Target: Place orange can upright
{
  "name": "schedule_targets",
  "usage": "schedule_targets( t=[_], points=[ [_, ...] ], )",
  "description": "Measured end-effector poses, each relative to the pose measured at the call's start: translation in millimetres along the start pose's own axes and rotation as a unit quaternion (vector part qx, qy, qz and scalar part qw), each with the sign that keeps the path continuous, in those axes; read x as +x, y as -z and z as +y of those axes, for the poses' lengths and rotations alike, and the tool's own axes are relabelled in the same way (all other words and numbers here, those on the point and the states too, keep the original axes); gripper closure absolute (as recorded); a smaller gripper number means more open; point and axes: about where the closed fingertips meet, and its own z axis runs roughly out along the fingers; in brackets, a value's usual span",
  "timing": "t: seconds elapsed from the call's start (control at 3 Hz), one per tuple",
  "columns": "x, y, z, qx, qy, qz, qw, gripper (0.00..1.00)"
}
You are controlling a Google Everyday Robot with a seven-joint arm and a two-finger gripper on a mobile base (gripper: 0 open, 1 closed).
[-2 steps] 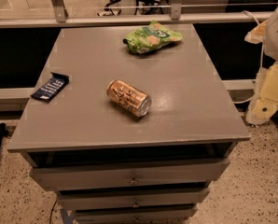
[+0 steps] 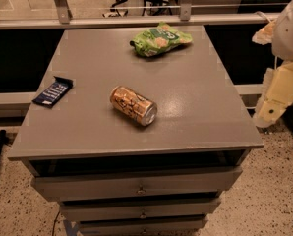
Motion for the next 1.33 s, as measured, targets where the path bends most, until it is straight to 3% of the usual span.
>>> schedule_targets(
  t=[0.33,0.67,1.0,1.33],
  points=[
    [-46,-37,-15,-0.018,-0.001,-0.039,0.9991,0.00],
    [-111,-84,-20,-0.041,-0.012,-0.062,0.9972,0.00],
    [-172,-124,-16,-0.063,-0.040,-0.066,0.9950,0.00],
    [-217,-149,-7,-0.085,-0.078,-0.063,0.9914,0.00]
  ],
)
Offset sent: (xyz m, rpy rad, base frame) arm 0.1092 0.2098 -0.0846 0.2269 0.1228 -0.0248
